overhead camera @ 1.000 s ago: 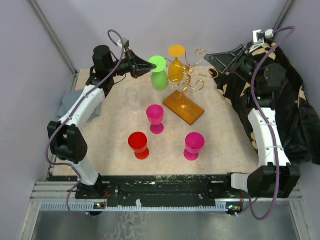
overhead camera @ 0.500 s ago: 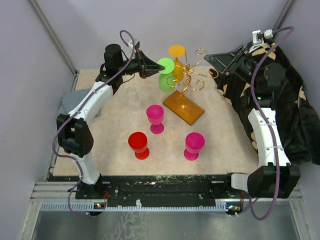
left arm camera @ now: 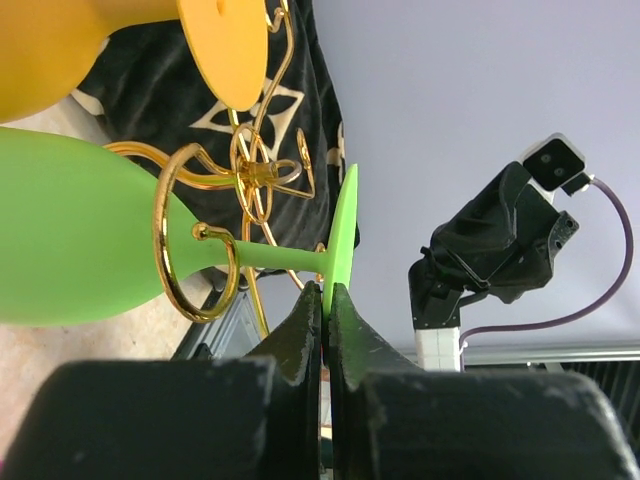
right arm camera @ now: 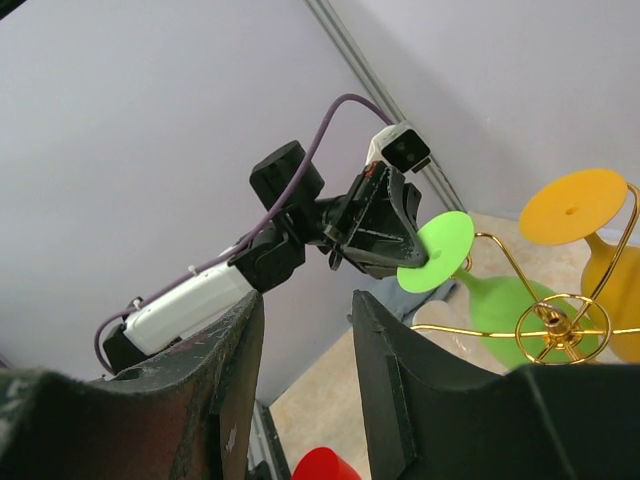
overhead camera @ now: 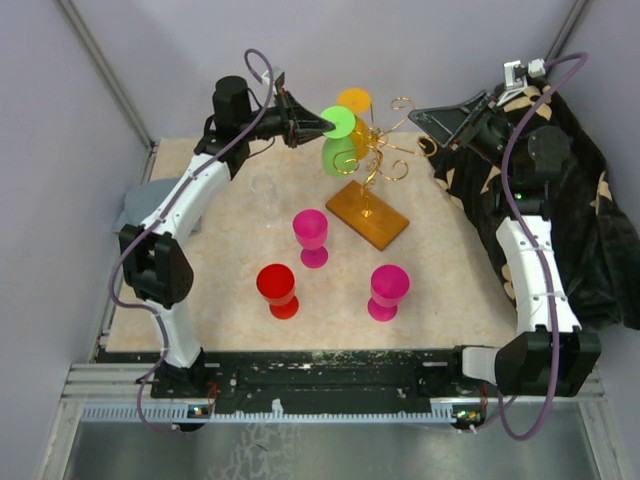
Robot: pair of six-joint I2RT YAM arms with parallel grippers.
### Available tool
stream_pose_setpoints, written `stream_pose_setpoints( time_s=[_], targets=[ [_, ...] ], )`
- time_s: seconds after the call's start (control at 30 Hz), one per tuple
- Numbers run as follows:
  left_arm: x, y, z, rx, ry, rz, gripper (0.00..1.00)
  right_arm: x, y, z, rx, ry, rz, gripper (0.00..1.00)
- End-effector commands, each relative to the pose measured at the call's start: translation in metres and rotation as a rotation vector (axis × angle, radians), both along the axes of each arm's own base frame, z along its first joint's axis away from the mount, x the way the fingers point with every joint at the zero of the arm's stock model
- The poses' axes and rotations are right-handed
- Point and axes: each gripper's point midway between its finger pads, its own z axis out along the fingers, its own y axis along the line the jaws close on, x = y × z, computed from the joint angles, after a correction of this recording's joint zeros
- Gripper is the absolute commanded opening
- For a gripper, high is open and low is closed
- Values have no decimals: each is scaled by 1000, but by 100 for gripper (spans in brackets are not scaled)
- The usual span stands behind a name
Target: Place the wine glass upside down on the wine glass rack
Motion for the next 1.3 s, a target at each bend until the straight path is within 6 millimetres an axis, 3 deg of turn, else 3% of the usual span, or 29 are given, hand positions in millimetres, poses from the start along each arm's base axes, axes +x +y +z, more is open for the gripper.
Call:
stream_pose_setpoints(
  time_s=[0.0,0.67,0.97,1.27],
  targets=[
    [10,-2,-1,15,-3,24,0,-14,-1,18,-3,-79,-19,41],
    [29,1,8,-8,61,119,0,-15,-1,17,-3,-79,-22,41],
    [35,24,9,-20,54,166,0,-15,-1,16,2,-74,-19,41],
    [24,30,6,-10,49,170,0,-14,-1,14,5,-69,-18,41]
  ],
)
